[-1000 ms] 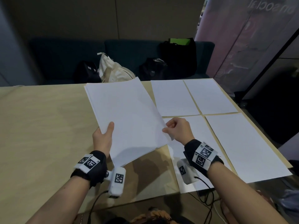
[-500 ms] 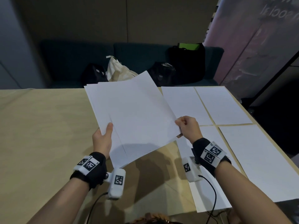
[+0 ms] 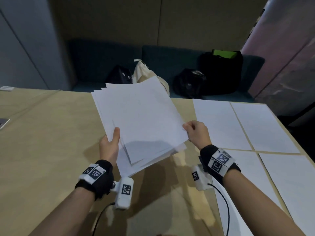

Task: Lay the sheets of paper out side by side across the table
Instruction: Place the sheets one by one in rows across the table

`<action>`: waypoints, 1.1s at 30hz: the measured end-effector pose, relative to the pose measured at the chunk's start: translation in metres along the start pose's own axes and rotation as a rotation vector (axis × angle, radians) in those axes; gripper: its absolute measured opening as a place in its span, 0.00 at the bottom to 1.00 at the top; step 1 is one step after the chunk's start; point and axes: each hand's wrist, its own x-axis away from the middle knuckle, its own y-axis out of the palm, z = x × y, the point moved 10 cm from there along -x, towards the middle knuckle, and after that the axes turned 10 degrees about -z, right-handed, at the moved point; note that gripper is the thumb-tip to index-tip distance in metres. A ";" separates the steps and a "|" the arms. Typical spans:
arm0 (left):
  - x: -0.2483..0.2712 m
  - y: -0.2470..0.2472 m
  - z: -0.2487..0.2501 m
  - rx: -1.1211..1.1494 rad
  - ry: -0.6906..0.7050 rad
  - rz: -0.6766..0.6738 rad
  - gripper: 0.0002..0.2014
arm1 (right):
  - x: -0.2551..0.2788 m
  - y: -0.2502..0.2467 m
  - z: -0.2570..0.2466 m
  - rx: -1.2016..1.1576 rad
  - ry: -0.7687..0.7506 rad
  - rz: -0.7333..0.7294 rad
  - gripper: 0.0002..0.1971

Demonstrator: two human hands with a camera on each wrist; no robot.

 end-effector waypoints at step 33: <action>-0.007 -0.030 0.004 0.008 0.015 0.036 0.16 | -0.023 -0.002 0.028 -0.295 0.140 0.078 0.14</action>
